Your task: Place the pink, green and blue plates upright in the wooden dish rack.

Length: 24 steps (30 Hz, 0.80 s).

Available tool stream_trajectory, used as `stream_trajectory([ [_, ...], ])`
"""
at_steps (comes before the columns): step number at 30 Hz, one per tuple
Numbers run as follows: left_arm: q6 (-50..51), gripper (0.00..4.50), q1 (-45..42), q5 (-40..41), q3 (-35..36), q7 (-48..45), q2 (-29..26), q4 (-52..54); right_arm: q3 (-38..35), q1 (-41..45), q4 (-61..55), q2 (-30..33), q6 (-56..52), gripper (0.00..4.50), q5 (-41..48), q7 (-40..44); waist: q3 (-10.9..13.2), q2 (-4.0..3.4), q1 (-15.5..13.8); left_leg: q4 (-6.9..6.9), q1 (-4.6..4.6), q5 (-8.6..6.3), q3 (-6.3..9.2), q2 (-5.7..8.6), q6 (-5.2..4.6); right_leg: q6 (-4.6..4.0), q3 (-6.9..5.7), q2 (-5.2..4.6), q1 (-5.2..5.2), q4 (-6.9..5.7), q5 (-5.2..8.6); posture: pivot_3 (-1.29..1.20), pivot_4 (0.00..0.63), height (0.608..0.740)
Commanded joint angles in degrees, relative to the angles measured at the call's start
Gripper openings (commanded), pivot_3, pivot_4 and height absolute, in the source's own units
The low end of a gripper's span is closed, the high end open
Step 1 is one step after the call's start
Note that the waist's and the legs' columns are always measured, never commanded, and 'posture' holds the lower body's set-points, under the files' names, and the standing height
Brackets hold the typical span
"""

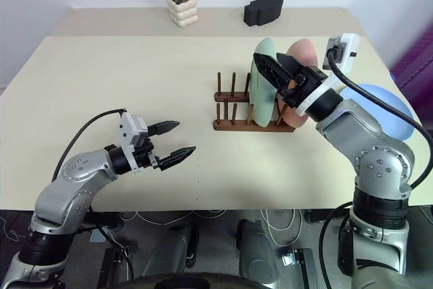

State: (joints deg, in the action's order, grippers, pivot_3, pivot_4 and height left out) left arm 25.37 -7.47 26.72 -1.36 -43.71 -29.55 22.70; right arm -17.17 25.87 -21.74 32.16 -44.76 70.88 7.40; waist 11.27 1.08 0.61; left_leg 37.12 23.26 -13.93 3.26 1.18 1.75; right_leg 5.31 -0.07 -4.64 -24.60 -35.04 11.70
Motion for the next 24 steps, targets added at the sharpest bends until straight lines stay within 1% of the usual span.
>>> stream_trajectory([
  [1,-1.6,4.5,-0.7,0.0,-0.2,-0.3,0.3,1.3,-1.1,2.2,-1.8,1.8,0.6,4.0,-0.9,1.5,0.0,0.0,0.0,0.0,-0.01,0.0,-0.01,0.0,0.0,0.0,0.0,0.0,0.0,0.0,0.0,0.0,0.15,0.736],
  [7,-1.7,4.5,-0.9,-0.3,-0.5,-0.3,0.6,1.2,-1.4,2.1,-1.1,4.2,1.4,4.0,-4.6,4.8,0.0,0.0,0.0,-0.01,0.0,0.0,0.0,0.0,-0.01,0.0,-0.01,0.01,0.0,0.02,0.0,0.0,0.15,0.736],
  [10,-1.7,4.5,-0.9,-0.4,-0.4,-0.3,0.7,1.2,-3.3,2.9,0.2,6.9,4.3,4.0,-9.2,8.4,0.0,-0.02,0.0,0.0,0.01,-0.01,-0.01,0.0,-0.01,0.0,-0.01,0.01,0.0,0.02,0.0,0.0,0.15,0.736],
  [14,-1.7,4.5,-0.9,-0.5,-0.3,-0.7,0.4,1.1,-6.3,4.3,7.0,15.4,9.5,4.0,-18.1,16.1,0.0,-0.02,-0.2,0.04,0.05,-0.01,-0.03,0.04,-0.01,0.0,-0.01,-0.03,-0.01,0.07,0.01,0.0,0.15,0.736],
  [17,-1.6,4.5,-0.9,-0.5,-0.4,-0.8,0.4,1.0,-9.6,2.7,15.2,22.4,12.8,4.0,-22.3,25.2,0.0,-0.02,-0.3,0.04,0.06,-0.02,-0.06,0.07,-0.03,0.0,-0.02,-0.03,0.0,0.12,0.01,0.0,0.15,0.736],
  [18,-1.6,4.5,-0.9,-0.5,-0.5,-0.9,0.4,1.0,-10.5,1.5,17.9,24.3,14.0,4.27,-23.9,28.1,0.0,-0.02,-0.3,0.03,0.06,-0.04,-0.07,0.07,-0.06,0.0,-0.02,-0.02,0.0,0.13,0.01,0.0,0.15,0.736],
  [21,-1.8,4.5,-1.2,-0.7,-0.8,-1.3,0.4,0.5,-12.2,-2.4,25.8,27.9,18.4,4.27,-29.8,33.3,0.0,-0.02,-0.2,0.03,0.05,-0.08,-0.11,0.07,-0.13,0.0,-0.01,0.0,0.01,0.13,0.01,0.0,0.15,0.736],
  [24,-1.6,4.5,-1.3,-0.8,-1.0,-1.7,0.5,0.3,-12.7,-6.8,31.1,29.6,21.4,4.27,-34.2,37.2,0.0,-0.04,-0.1,0.04,0.03,-0.08,-0.16,0.08,-0.14,0.0,0.01,0.0,0.02,0.13,0.0,0.0,0.15,0.736],
])
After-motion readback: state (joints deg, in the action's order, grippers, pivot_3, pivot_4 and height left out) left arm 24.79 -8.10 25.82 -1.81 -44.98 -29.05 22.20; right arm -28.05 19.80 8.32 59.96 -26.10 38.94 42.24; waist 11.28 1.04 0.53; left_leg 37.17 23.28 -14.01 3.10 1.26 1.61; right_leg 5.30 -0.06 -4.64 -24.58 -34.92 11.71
